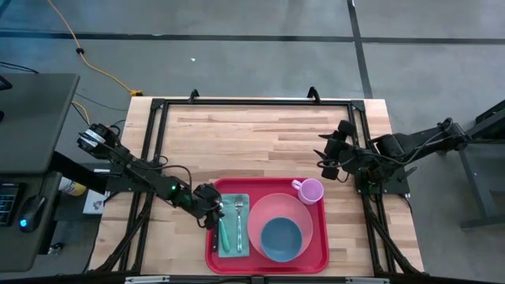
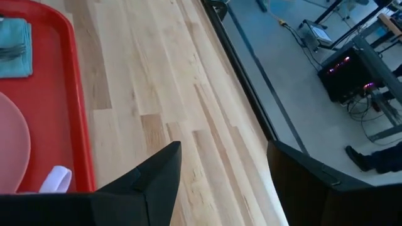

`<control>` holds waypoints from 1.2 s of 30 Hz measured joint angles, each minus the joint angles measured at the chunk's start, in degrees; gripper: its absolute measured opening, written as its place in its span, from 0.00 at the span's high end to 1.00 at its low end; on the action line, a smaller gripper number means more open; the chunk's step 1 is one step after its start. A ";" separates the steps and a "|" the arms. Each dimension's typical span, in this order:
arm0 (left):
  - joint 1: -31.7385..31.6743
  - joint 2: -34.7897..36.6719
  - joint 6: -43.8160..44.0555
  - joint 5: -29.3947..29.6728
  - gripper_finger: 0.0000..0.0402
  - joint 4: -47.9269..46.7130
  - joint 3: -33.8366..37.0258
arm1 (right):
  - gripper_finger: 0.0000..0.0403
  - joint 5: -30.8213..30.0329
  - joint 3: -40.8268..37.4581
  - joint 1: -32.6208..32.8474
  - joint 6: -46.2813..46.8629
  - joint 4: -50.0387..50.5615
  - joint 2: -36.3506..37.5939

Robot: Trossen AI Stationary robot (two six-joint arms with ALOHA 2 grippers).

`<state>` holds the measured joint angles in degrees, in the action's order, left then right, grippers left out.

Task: Set up tray
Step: Adjust the blue spoon on the blue napkin

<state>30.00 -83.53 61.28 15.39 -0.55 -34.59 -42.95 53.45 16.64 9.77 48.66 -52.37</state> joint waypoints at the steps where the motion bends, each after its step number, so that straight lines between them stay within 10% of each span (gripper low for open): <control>1: 0.00 0.00 0.71 -0.25 0.35 -0.10 0.00 | 0.47 -0.01 0.00 0.00 -0.49 0.03 0.00; 30: 1.02 -0.06 -2.53 -2.11 0.35 -23.74 -13.90 | 0.46 -1.28 0.04 0.00 0.91 6.02 0.24; 36: 4.93 -0.06 6.85 -0.01 0.35 -25.21 -13.90 | 0.46 -10.03 0.04 -0.57 3.58 4.10 1.53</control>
<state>34.93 -83.59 68.13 15.38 -25.77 -48.49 -52.98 53.49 16.07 13.35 52.76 -50.84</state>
